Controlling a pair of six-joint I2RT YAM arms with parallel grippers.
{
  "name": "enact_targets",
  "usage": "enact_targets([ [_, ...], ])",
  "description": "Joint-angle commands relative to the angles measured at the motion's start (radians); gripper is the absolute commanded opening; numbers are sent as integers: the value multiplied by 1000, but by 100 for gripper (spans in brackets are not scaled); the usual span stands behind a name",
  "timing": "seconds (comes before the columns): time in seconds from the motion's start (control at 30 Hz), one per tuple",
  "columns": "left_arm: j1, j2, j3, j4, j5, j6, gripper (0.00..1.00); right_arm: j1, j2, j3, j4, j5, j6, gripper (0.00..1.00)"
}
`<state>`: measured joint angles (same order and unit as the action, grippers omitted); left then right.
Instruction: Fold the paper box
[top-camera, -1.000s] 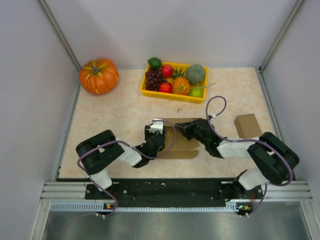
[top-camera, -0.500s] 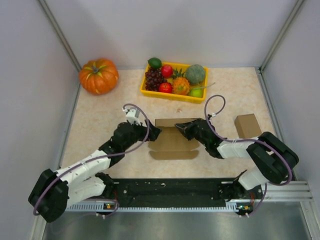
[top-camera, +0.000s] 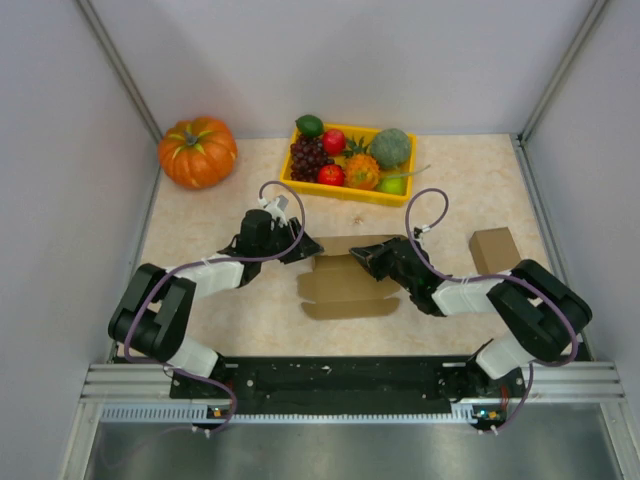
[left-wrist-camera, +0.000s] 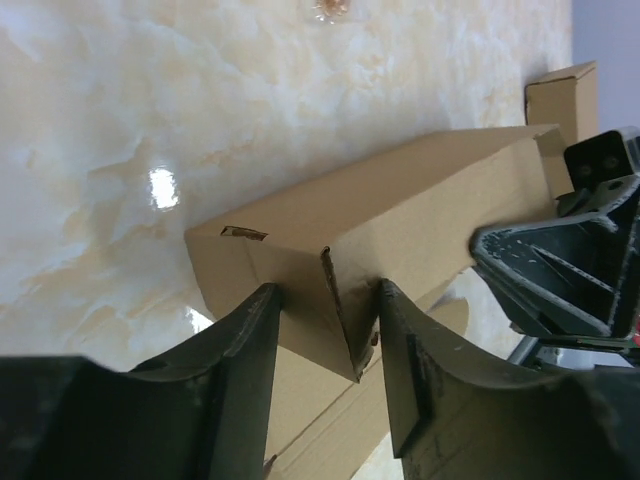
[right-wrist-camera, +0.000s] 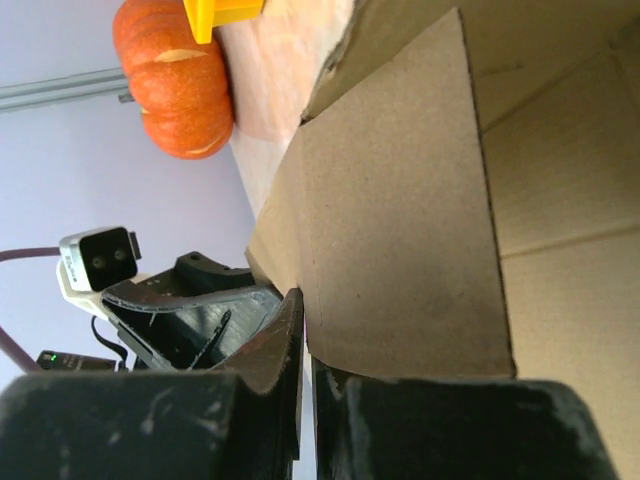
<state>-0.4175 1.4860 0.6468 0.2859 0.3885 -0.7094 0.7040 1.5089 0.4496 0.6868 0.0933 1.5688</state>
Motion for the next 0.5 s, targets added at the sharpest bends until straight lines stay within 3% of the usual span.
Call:
enact_targets([
  [0.0, 8, 62, -9, 134, 58, -18, 41, 3, 22, -5, -41, -29, -56, 0],
  [0.03, 8, 62, -19, 144, 50, -15, 35, 5, 20, -3, -46, -33, -64, 0],
  [0.13, 11, 49, -62, 153, 12, -12, 32, 5, 11, 40, -130, -76, -150, 4],
  [0.17, 11, 46, -67, 144, 0, -1, 34, 2, 2, 63, -142, -90, -247, 9],
  [0.2, 11, 45, -64, 133, -3, 8, 36, -1, -13, 73, -168, -142, -309, 28],
  [0.33, 13, 26, -58, 73, -22, 63, 40, -40, -155, 239, -717, -274, -785, 71],
  [0.37, 14, 17, -47, 35, -26, 91, 43, -67, -188, 285, -822, -291, -923, 74],
  [0.47, 19, 10, -27, 7, -17, 125, 45, -156, -332, 342, -1100, -339, -1120, 77],
])
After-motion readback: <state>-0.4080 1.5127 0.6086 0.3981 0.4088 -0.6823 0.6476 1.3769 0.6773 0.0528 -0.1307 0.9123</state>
